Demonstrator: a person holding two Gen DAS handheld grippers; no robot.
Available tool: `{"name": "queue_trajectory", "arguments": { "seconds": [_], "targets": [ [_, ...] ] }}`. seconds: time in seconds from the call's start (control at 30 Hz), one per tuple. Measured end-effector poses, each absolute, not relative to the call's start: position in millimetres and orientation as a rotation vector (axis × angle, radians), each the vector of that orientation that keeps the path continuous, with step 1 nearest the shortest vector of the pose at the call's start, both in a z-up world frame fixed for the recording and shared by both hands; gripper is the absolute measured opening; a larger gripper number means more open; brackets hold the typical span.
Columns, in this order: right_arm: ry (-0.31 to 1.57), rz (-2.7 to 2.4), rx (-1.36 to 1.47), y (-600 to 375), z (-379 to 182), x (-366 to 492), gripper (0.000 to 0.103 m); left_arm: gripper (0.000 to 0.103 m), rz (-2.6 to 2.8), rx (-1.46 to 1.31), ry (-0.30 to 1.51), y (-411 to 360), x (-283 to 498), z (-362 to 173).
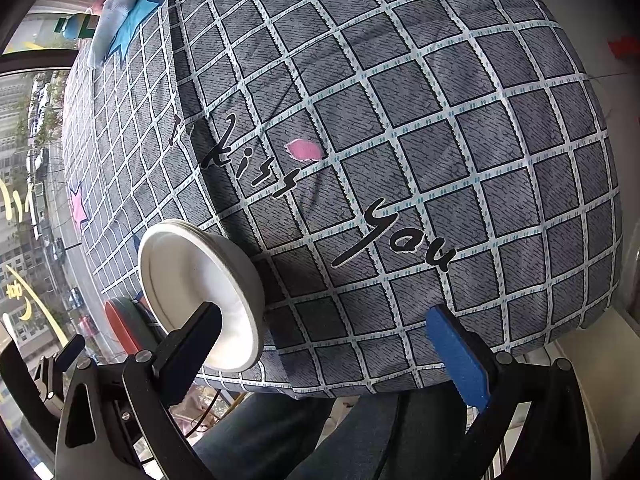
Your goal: Organize plates and bowls
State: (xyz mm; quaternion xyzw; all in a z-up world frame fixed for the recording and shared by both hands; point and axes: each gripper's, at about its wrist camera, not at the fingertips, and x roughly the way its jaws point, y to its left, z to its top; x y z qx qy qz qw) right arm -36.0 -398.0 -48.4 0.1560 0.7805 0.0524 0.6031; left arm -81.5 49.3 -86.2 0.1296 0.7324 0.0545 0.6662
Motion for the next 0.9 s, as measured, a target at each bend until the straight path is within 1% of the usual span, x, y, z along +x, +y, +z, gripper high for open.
{"name": "queue_trajectory", "arguments": {
  "seconds": [0.77, 0.9],
  "targets": [
    [1.809, 0.097, 0.334, -400.2, -46.0, -41.9, 0.103, 0.102, 0.108, 0.279, 1.651, 47.5, -82.6, -86.5],
    [1.817, 0.097, 0.293, -397.5, -42.8, -43.9, 0.103, 0.102, 0.103, 0.26, 1.619, 47.9, -80.5, -79.9]
  ]
}}
